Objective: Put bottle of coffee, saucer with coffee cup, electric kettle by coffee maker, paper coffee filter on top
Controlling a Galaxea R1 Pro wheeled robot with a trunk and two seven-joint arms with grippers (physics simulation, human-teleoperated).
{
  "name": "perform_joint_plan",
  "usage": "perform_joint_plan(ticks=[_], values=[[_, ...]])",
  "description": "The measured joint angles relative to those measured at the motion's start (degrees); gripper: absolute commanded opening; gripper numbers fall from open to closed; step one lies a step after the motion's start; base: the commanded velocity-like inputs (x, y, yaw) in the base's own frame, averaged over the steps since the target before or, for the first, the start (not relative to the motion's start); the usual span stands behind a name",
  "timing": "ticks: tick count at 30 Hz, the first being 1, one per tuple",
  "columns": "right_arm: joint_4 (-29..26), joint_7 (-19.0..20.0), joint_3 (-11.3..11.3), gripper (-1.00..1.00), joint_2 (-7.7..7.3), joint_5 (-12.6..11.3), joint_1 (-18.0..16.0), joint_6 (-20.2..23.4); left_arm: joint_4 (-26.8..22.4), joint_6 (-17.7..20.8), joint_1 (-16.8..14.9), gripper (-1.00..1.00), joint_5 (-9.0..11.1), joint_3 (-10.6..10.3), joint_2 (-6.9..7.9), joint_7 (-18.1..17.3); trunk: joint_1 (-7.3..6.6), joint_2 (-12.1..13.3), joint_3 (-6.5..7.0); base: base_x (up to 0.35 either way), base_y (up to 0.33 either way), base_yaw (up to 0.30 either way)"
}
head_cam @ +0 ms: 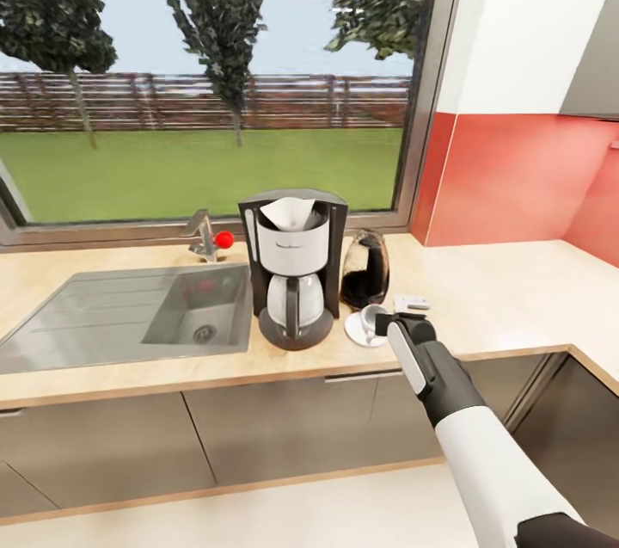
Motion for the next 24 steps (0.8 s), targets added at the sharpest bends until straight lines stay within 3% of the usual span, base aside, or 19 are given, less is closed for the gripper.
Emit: perform_joint_plan(ticks=[14,24], values=[[2.6,0.0,0.0,-1.0,0.0,0.0,0.0,0.0,0.1,-0.1,0.0,1.0,0.0,0.1,0.0,0.0,0.02,0.0,0.0,0.034,0.0,0.0],[3.7,0.0,-0.1,-1.0,0.0,-0.1,0.0,-0.1,0.1,-0.1,0.0,1.0,0.0,0.1,0.08,0.0,0.01,0.0,0.0,0.18,0.0,0.0]])
